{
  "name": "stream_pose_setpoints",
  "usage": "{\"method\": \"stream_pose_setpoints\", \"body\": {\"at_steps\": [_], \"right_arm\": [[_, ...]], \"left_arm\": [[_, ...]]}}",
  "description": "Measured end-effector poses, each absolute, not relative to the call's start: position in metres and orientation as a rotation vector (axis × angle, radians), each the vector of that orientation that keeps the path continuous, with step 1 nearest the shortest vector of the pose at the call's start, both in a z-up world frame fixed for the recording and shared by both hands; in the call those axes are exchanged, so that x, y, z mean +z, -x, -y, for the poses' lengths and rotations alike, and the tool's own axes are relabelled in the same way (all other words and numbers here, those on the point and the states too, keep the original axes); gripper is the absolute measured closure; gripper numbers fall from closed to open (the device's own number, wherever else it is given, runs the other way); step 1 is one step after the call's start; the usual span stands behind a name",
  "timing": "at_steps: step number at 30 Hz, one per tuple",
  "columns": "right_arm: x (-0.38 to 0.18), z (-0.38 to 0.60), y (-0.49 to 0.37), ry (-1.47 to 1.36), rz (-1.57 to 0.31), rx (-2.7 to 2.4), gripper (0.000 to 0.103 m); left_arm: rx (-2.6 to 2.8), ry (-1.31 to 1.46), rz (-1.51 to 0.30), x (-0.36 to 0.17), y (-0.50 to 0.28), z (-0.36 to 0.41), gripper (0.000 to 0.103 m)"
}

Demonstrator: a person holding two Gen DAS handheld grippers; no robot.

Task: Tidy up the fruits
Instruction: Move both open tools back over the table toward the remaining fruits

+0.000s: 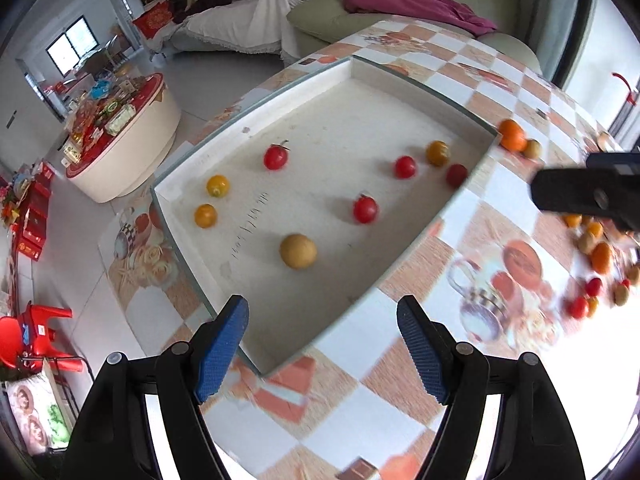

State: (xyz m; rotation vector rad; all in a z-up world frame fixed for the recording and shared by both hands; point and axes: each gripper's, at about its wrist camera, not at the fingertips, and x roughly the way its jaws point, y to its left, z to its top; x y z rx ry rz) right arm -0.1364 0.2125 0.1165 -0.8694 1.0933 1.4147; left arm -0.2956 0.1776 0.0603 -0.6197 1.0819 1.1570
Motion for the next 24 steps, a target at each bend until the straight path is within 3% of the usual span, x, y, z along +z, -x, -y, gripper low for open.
{"method": "stream_pose_setpoints", "body": {"at_steps": [24], "right_arm": [[0.069, -0.013, -0.012, 0.804, -1.311, 1.052, 0.0]], "left_arm": [[0.819, 0.509, -1.158, 0.036, 0.141, -0.094, 0.025]]}}
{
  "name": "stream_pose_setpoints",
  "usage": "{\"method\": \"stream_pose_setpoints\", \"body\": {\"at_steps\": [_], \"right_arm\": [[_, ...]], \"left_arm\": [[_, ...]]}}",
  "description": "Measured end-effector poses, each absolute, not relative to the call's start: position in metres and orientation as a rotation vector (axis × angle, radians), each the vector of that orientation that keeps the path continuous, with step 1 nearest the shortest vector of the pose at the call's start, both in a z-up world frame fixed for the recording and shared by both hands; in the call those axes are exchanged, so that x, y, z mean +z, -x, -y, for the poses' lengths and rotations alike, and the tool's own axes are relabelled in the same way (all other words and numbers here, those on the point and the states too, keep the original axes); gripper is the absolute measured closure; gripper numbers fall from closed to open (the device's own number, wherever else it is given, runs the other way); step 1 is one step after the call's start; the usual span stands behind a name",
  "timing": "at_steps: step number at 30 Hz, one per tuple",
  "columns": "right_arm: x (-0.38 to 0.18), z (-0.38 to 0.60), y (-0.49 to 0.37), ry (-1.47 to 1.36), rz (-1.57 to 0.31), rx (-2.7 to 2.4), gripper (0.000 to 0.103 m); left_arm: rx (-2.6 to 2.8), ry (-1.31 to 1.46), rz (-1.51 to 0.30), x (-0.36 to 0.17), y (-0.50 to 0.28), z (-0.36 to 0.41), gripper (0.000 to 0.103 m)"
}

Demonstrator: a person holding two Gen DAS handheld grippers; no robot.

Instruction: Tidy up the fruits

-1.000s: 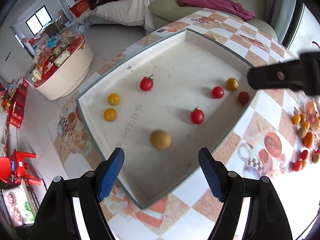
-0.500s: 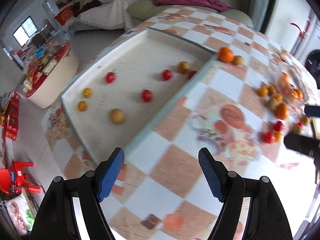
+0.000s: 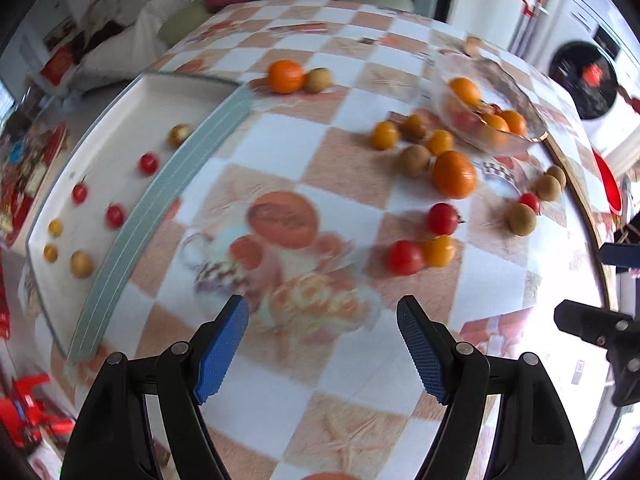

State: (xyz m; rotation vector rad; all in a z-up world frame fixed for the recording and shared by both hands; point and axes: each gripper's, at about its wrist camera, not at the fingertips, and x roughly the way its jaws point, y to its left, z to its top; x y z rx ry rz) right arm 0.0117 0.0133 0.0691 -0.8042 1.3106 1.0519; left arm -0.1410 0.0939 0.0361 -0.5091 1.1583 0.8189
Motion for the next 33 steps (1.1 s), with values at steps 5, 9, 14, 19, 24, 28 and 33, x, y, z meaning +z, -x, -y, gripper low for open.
{"method": "stream_pose_setpoints", "body": {"at_steps": [5, 9, 14, 19, 24, 28, 33], "right_arm": [[0.065, -0.01, -0.029, 0.728, -1.335, 1.052, 0.003], [0.057, -0.018, -0.029, 0.692, -1.364, 1.053, 0.033], [0.044, -0.031, -0.03, 0.661, -1.401, 1.051, 0.043], [0.037, -0.041, -0.034, 0.648, -1.401, 1.052, 0.048], [0.036, -0.052, -0.038, 0.639, -1.397, 1.041, 0.075], [0.035, -0.055, -0.04, 0.622, -1.404, 1.036, 0.076], [0.037, -0.048, -0.041, 0.607, -1.407, 1.038, 0.076]], "left_arm": [[0.781, 0.467, -1.153, 0.029, 0.126, -0.093, 0.025], [0.744, 0.462, -1.145, 0.024, 0.116, -0.098, 0.026], [0.715, 0.466, -1.116, 0.021, 0.106, -0.102, 0.034], [0.692, 0.484, -1.089, 0.022, 0.1, -0.106, 0.034], [0.655, 0.488, -1.09, 0.023, 0.101, -0.101, 0.04], [0.636, 0.467, -1.109, 0.019, 0.107, -0.095, 0.04], [0.597, 0.447, -1.089, 0.019, 0.103, -0.095, 0.04]]}}
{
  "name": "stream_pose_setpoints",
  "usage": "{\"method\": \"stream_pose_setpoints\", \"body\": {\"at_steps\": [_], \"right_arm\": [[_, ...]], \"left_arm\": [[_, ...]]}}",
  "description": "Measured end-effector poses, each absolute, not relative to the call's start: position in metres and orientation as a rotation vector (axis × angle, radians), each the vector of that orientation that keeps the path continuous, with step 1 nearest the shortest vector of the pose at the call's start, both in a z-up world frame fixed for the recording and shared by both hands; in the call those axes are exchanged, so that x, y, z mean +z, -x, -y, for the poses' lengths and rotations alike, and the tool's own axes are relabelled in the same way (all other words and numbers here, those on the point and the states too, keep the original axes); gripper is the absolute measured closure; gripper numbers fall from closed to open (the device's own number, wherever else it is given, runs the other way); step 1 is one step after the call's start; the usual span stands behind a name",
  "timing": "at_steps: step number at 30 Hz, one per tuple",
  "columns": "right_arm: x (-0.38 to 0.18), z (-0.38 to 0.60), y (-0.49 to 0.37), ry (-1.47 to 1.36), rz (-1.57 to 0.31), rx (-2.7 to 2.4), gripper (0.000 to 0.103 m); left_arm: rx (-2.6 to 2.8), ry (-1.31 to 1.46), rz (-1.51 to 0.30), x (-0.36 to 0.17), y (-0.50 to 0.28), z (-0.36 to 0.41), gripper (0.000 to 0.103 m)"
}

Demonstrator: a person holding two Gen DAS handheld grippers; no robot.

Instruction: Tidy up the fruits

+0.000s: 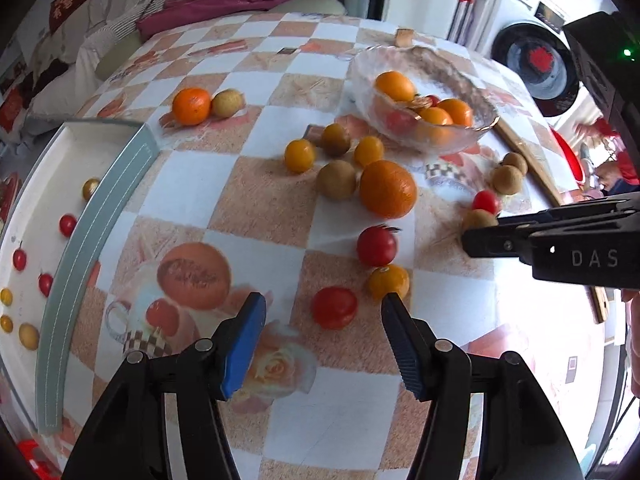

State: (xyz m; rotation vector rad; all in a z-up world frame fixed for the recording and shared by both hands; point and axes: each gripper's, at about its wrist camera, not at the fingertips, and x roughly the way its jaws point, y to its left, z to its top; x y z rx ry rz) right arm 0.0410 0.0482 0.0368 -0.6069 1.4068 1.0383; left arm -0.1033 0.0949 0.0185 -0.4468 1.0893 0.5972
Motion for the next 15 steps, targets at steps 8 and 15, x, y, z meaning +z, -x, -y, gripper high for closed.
{"method": "stream_pose_setpoints", "body": {"at_steps": [8, 15], "right_arm": [[0.046, -0.038, -0.043, 0.578, -1.406, 1.015, 0.076], [0.06, -0.026, -0.043, 0.552, -1.407, 1.045, 0.076]], "left_arm": [[0.454, 0.402, -1.05, 0.027, 0.092, -0.088, 0.086], [0.482, 0.5, -1.04, 0.03, 0.11, -0.099, 0.098]]}}
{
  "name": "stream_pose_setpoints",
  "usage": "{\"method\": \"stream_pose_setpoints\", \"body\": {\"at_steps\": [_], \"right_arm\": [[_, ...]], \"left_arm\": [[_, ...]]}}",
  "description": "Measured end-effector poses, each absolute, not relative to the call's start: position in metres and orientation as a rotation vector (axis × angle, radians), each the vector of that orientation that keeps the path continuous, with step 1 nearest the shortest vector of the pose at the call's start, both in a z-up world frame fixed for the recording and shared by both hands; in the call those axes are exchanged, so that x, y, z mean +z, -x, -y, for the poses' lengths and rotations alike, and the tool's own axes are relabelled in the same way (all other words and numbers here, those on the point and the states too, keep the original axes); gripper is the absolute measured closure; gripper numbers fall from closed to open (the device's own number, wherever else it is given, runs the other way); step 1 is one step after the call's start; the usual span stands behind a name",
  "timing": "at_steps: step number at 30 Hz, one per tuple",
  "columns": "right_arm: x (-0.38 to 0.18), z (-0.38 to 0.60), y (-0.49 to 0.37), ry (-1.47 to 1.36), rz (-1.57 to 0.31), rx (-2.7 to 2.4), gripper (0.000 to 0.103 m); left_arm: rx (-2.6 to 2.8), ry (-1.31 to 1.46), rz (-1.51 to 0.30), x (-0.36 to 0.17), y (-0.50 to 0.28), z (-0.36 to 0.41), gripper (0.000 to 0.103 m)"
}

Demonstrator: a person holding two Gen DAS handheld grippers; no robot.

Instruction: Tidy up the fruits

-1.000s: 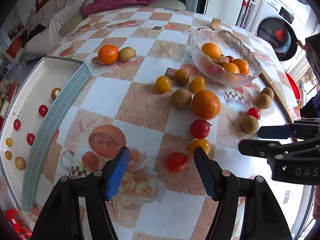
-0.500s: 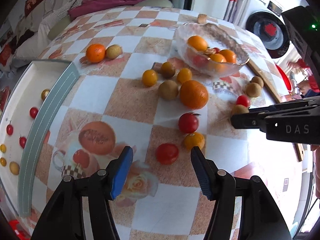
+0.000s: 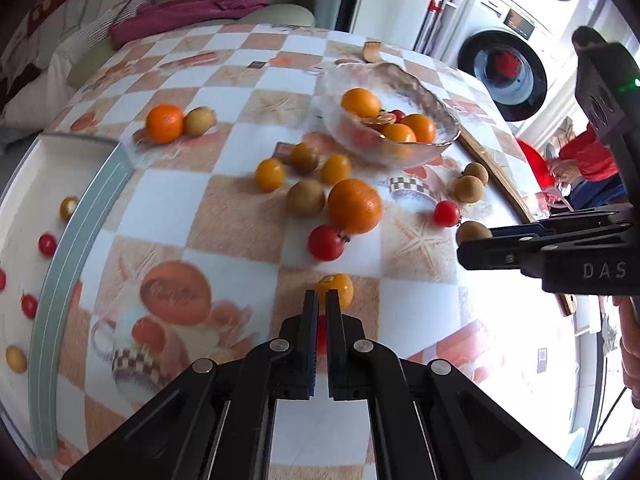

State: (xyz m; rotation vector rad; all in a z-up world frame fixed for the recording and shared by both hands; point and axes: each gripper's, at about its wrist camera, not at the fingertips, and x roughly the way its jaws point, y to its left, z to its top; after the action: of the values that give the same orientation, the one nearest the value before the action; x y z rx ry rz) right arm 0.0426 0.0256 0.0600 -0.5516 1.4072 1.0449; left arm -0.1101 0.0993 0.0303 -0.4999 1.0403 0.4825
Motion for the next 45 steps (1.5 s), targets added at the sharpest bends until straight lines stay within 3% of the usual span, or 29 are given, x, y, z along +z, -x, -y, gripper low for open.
{"method": "stream_pose_setpoints", "body": {"at_steps": [22, 23, 25, 26, 28, 38, 39, 40, 41, 43, 45], "right_arm": [[0.063, -0.012, -0.024, 0.56, -1.439, 1.059, 0.076], [0.063, -0.012, -0.024, 0.558, -1.44, 1.058, 0.076], [0.061, -0.011, -0.024, 0.556, -1.446, 1.058, 0.076], [0.061, -0.01, -0.024, 0.557, -1.449, 1.057, 0.076], [0.059, -0.01, -0.024, 0.554, -1.459, 1.054, 0.076], [0.055, -0.007, -0.024, 0.56, -1.463, 1.047, 0.076], [0.055, -0.007, -0.024, 0.563, -1.462, 1.048, 0.076], [0.055, -0.007, -0.023, 0.566, -1.462, 1.049, 0.076], [0.055, -0.007, -0.023, 0.567, -1.462, 1.049, 0.076], [0.056, -0.008, -0.022, 0.571, -1.463, 1.05, 0.076], [0.057, -0.009, -0.02, 0.577, -1.462, 1.056, 0.076]], "left_arm": [[0.503, 0.542, -1.072, 0.037, 0.124, -0.076, 0.096], [0.518, 0.548, -1.082, 0.036, 0.126, -0.075, 0.091], [0.562, 0.555, -1.082, 0.033, 0.129, -0.073, 0.022], [0.594, 0.545, -1.037, 0.037, 0.133, -0.072, 0.02], [0.607, 0.538, -0.994, 0.042, 0.136, -0.07, 0.02], [0.671, 0.523, -1.129, 0.016, 0.109, -0.079, 0.023], [0.674, 0.523, -1.136, 0.014, 0.107, -0.079, 0.039], [0.681, 0.519, -1.15, 0.012, 0.106, -0.079, 0.048], [0.694, 0.506, -1.149, 0.012, 0.105, -0.078, 0.051], [0.695, 0.517, -1.138, 0.013, 0.106, -0.077, 0.068], [0.675, 0.557, -1.125, 0.014, 0.109, -0.079, 0.074]]}}
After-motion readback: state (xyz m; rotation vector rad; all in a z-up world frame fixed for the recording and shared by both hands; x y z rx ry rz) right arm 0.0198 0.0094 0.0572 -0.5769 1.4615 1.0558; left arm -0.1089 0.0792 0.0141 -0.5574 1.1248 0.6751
